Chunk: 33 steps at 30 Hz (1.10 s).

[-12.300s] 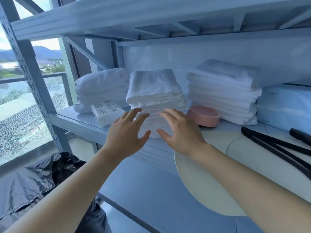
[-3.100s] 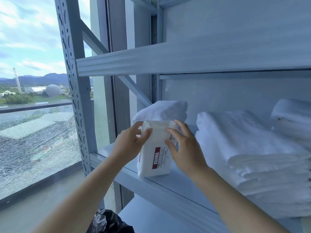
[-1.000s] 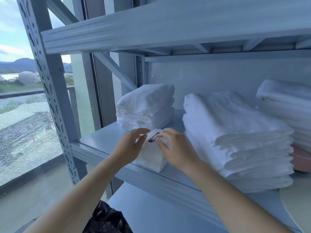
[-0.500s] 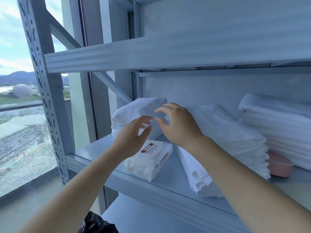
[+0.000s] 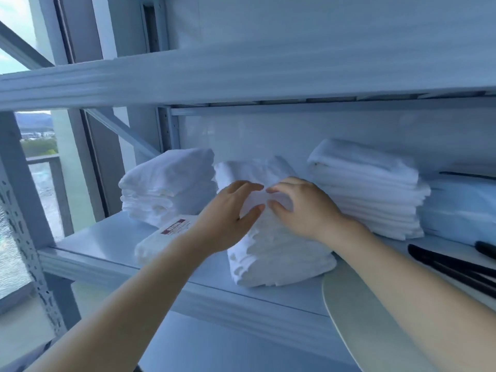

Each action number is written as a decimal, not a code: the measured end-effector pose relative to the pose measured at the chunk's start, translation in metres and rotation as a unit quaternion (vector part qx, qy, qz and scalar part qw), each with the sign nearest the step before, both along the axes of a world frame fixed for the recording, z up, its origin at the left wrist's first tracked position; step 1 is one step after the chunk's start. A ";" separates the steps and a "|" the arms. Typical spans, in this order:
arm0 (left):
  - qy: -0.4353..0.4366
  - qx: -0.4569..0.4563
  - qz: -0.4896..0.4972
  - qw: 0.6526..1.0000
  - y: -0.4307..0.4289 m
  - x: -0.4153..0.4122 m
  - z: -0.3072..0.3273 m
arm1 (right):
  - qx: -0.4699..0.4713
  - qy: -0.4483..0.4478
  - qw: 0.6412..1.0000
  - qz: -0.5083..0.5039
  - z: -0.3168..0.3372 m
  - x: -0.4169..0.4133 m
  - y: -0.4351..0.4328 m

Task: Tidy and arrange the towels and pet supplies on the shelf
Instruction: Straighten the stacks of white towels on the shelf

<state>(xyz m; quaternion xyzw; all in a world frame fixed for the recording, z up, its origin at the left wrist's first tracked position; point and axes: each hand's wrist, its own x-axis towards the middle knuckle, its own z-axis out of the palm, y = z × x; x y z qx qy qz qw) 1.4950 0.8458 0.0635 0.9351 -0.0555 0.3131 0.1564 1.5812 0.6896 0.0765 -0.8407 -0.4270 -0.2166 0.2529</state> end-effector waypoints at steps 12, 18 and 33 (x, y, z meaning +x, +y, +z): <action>0.003 0.132 0.077 0.988 -0.028 0.004 -0.038 | -0.153 -0.080 0.983 0.057 -0.054 0.011 -0.052; 0.048 0.167 0.106 0.979 -0.036 -0.001 -0.033 | -0.158 -0.115 0.980 0.044 -0.061 0.019 -0.054; 0.034 0.163 0.111 0.980 -0.015 0.009 -0.041 | -0.063 -0.092 0.993 0.044 -0.067 0.026 -0.040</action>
